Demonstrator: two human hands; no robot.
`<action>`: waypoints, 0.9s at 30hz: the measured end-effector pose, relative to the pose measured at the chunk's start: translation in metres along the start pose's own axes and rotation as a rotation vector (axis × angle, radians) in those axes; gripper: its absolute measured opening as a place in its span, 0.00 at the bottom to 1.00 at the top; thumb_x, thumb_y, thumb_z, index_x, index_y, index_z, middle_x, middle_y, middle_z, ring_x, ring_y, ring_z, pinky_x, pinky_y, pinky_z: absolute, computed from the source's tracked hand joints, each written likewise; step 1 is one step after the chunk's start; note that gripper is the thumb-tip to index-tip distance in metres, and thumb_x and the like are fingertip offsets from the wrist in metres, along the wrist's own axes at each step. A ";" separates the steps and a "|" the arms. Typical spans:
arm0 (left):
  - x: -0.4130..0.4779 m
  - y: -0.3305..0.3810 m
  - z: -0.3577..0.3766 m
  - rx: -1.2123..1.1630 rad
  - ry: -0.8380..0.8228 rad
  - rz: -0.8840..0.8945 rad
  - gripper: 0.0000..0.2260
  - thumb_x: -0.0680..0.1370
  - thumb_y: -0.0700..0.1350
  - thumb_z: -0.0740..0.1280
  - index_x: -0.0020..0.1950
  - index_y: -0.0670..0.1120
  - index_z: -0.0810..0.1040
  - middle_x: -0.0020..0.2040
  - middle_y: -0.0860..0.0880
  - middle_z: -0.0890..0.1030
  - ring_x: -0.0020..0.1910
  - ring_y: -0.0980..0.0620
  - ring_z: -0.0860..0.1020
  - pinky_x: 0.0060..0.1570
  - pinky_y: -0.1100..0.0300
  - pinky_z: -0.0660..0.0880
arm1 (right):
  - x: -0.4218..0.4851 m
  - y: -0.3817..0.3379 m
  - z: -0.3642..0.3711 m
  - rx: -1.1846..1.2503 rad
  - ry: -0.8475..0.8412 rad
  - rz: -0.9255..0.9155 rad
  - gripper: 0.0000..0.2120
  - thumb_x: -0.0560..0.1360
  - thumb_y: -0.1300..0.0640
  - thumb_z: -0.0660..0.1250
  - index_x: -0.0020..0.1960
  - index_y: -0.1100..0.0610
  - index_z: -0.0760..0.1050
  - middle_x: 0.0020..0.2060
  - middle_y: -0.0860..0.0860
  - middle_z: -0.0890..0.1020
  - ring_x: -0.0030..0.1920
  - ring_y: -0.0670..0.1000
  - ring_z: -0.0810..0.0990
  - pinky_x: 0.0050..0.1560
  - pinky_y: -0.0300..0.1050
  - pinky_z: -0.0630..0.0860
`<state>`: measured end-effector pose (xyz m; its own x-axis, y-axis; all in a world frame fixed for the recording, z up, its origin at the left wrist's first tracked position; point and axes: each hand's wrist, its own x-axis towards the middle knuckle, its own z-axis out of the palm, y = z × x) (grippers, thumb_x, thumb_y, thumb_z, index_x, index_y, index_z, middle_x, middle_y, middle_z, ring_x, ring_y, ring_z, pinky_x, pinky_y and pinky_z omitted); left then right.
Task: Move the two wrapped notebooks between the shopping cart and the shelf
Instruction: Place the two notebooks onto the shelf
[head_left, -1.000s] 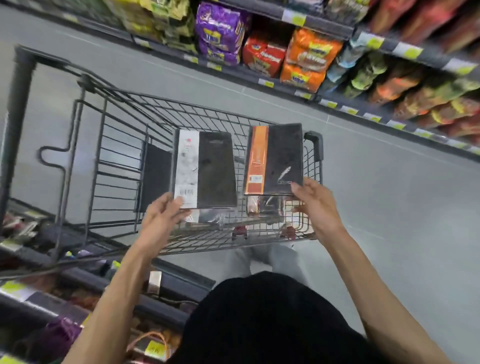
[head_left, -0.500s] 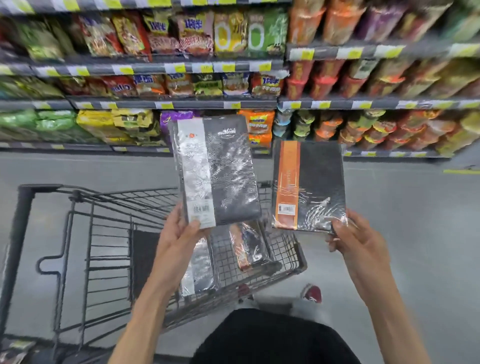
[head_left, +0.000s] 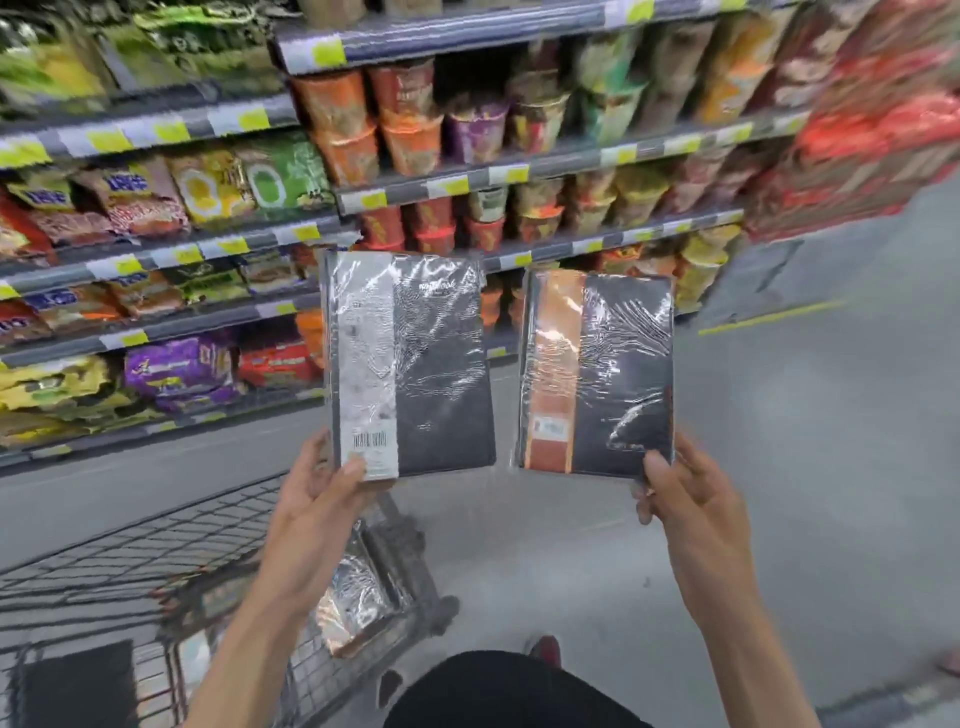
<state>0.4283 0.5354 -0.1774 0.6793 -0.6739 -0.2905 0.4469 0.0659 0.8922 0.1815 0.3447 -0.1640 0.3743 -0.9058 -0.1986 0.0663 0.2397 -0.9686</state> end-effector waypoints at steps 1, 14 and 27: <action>0.010 -0.007 0.020 -0.015 -0.019 0.019 0.26 0.74 0.43 0.73 0.70 0.47 0.70 0.64 0.42 0.81 0.59 0.45 0.82 0.56 0.54 0.80 | 0.009 -0.006 -0.014 -0.017 0.014 -0.016 0.15 0.79 0.63 0.65 0.64 0.52 0.77 0.33 0.48 0.79 0.32 0.48 0.73 0.30 0.38 0.71; 0.109 -0.031 0.210 0.072 -0.297 -0.006 0.22 0.77 0.36 0.62 0.71 0.42 0.69 0.61 0.46 0.82 0.56 0.49 0.82 0.55 0.53 0.80 | 0.090 -0.052 -0.142 -0.002 0.264 -0.143 0.15 0.82 0.64 0.62 0.68 0.59 0.75 0.31 0.52 0.73 0.30 0.48 0.68 0.30 0.36 0.68; 0.268 -0.047 0.409 0.143 -0.712 -0.210 0.23 0.78 0.34 0.62 0.74 0.43 0.68 0.69 0.40 0.76 0.62 0.40 0.78 0.55 0.53 0.81 | 0.210 -0.082 -0.228 0.102 0.708 -0.234 0.15 0.82 0.65 0.62 0.67 0.58 0.75 0.31 0.49 0.76 0.28 0.46 0.69 0.30 0.33 0.68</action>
<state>0.3517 0.0507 -0.1563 0.0262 -0.9776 -0.2086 0.4123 -0.1796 0.8932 0.0443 0.0551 -0.1606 -0.3416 -0.9371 -0.0717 0.1697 0.0136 -0.9854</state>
